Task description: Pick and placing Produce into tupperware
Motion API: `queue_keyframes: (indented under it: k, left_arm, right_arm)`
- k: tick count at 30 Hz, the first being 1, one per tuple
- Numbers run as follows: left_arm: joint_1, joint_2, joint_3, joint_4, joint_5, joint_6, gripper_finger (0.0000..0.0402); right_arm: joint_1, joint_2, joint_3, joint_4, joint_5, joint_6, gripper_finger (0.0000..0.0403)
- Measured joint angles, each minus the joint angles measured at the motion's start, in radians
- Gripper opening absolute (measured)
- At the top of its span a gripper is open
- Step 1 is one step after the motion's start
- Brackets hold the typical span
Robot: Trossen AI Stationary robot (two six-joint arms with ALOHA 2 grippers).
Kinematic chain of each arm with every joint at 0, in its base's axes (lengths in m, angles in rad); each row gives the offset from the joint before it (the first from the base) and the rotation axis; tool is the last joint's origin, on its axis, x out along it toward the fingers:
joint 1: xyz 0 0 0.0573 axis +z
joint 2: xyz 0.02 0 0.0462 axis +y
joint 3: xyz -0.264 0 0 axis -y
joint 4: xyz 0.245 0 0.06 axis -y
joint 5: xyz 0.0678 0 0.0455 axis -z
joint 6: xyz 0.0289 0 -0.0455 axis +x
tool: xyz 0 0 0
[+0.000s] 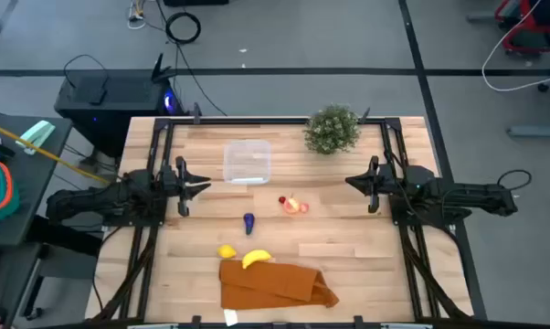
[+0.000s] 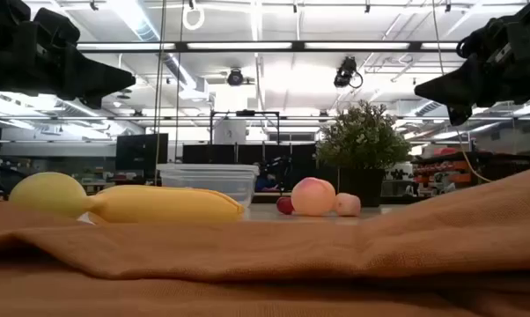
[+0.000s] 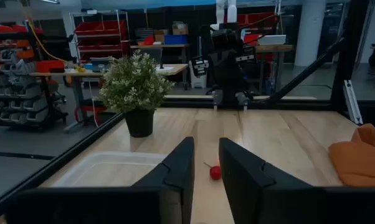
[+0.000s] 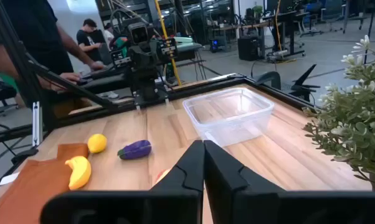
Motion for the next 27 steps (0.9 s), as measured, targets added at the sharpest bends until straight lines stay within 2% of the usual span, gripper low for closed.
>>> queue_keyframes:
  k: [27]
  left_arm:
    - [0.000, 0.000, 0.000, 0.000, 0.000, 0.000, 0.0087]
  right_arm:
    - [0.000, 0.000, 0.000, 0.000, 0.000, 0.000, 0.0015]
